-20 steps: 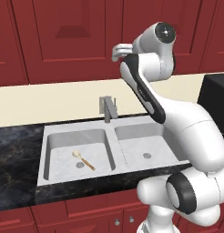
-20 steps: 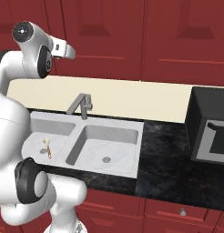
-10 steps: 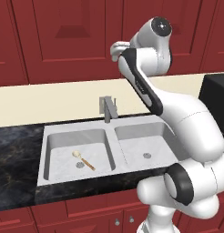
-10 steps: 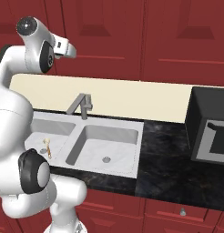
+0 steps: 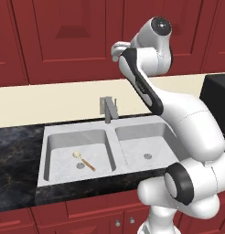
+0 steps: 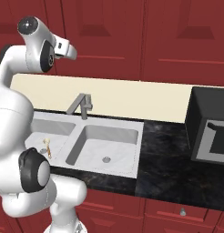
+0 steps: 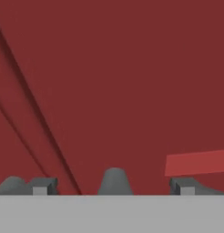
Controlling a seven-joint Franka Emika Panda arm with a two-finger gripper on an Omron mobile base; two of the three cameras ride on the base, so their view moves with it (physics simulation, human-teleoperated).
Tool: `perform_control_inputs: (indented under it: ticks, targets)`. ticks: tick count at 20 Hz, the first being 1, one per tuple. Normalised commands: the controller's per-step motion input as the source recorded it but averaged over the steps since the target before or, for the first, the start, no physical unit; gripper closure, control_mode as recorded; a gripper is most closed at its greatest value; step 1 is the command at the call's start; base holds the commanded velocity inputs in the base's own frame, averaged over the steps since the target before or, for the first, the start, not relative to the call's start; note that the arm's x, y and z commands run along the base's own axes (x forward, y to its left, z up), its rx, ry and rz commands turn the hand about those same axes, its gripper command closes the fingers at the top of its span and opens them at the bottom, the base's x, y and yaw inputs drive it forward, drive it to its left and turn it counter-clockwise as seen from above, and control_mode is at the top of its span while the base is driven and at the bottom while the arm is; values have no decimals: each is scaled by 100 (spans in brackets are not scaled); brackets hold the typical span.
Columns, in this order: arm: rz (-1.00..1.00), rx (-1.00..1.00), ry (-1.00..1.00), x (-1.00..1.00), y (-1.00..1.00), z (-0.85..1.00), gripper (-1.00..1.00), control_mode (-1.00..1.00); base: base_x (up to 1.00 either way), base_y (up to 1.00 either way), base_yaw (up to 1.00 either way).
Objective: Open the cabinet, pick the kettle from the cabinet, and place it in the sink.
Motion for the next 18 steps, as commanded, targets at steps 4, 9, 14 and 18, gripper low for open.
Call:
perform_control_inputs:
  ticks: [4,9,14,18]
  targets:
    - [-3,1,0,5,3,-6,-100,-100,0,0,0]
    - [-1,2,0,13,1,-1,100,-100,0,0,0]
    - [-6,13,1,9,4,-7,100,-100,0,0,0]
    - [-15,25,5,7,16,-11,100,-100,0,0,0]
